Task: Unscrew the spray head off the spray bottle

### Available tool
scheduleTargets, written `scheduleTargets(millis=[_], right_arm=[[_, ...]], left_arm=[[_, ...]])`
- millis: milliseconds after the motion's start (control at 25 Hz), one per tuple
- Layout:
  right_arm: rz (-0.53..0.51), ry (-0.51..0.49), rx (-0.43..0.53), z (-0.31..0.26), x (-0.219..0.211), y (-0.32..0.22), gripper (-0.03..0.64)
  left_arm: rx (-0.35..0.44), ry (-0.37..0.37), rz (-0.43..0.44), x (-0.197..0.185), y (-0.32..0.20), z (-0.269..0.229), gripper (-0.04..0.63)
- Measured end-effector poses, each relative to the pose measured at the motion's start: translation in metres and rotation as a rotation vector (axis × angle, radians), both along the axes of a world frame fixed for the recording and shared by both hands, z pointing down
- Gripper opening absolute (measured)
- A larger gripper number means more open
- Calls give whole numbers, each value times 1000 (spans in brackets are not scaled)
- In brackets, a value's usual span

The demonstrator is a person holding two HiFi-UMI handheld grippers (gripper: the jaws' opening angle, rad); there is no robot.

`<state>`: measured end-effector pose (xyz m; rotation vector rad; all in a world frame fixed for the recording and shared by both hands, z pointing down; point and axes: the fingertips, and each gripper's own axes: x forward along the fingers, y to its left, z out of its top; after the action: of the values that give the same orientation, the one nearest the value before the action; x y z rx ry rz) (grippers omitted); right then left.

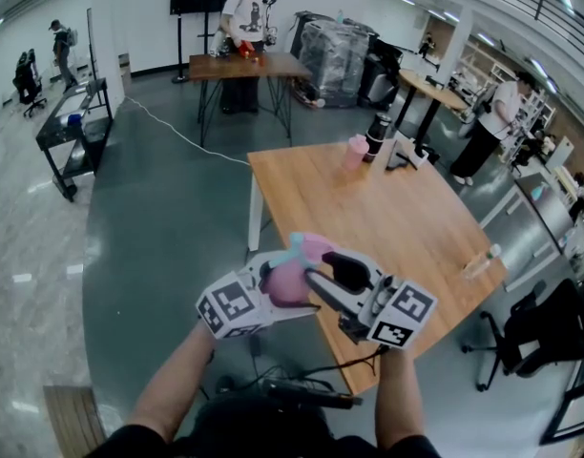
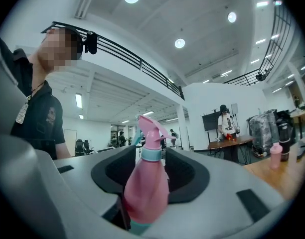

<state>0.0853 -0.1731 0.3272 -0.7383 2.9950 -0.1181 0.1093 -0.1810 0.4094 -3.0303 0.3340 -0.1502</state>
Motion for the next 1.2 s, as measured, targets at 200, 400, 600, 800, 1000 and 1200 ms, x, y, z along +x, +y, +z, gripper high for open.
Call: scheduleTargets(millis=[200, 400, 600, 800, 1000, 1200], right_arm=[[125, 7, -13, -2, 5, -9, 179], [249, -1, -44, -5, 3, -15, 179], [376, -8, -86, -5, -2, -23, 179], [425, -39, -109, -7, -4, -29, 179], [430, -41, -113, -5, -6, -33, 178], [461, -37, -125, -3, -8, -37, 170]], left_arm=[[20, -3, -104, -2, -14, -4, 442], [44, -13, -189, -2, -28, -2, 442], [77, -21, -280, -7, -38, -3, 442], [98, -38, -334, -10, -46, -2, 442], [118, -61, -365, -11, -49, 2, 442], [138, -80, -397, -15, -52, 2, 442]])
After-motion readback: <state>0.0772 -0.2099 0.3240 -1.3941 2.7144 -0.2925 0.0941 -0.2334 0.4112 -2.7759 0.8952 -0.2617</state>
